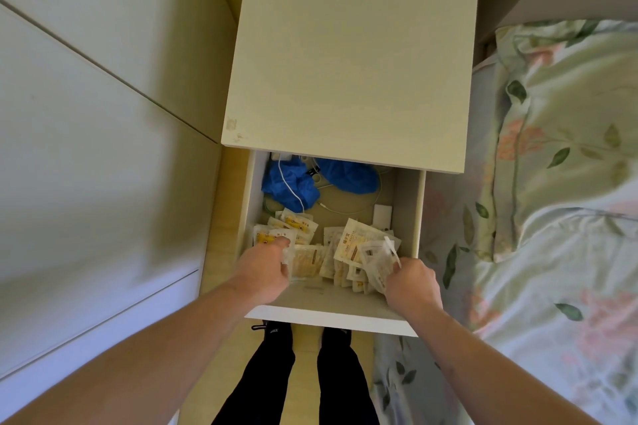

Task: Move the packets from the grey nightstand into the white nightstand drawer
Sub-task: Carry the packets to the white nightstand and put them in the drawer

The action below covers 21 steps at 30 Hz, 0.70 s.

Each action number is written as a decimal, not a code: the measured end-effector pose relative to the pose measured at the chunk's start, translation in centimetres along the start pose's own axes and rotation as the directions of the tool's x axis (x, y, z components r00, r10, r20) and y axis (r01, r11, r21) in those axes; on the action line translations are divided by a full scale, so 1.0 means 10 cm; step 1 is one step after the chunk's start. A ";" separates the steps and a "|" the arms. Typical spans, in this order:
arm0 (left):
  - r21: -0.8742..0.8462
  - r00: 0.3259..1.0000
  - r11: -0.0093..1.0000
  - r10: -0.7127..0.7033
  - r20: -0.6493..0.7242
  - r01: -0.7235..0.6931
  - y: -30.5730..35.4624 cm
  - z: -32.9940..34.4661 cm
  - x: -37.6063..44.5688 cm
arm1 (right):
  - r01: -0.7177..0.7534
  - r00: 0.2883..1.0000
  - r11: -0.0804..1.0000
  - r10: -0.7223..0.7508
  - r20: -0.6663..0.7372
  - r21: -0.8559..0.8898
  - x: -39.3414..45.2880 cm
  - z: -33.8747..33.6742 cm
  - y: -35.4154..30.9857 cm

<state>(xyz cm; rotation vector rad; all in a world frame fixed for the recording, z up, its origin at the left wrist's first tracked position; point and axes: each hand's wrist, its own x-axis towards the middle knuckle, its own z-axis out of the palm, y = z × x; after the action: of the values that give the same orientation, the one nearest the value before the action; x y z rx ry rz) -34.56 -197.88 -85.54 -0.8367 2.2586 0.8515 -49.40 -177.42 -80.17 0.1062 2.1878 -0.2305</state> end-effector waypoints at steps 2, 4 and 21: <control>0.006 1.000 1.000 0.004 -0.014 -0.004 -0.01 -0.03 -0.01 | 0.006 1.000 1.000 -0.006 -0.003 0.013 -0.01 -0.01 -0.01; -0.002 1.000 1.000 0.000 -0.021 0.000 -0.01 -0.06 -0.03 | 0.019 1.000 1.000 -0.019 -0.008 0.015 -0.02 -0.03 -0.01; -0.152 0.992 0.988 -0.042 -0.116 0.024 -0.34 -0.46 -0.20 | -0.013 0.988 0.985 0.039 0.148 -0.170 0.08 0.02 0.10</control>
<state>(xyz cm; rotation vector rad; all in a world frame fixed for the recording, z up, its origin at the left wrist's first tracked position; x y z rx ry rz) -32.17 -202.59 -82.50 -1.0160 2.2974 0.9904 -49.49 -176.53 -81.05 0.0214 2.0442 -0.0365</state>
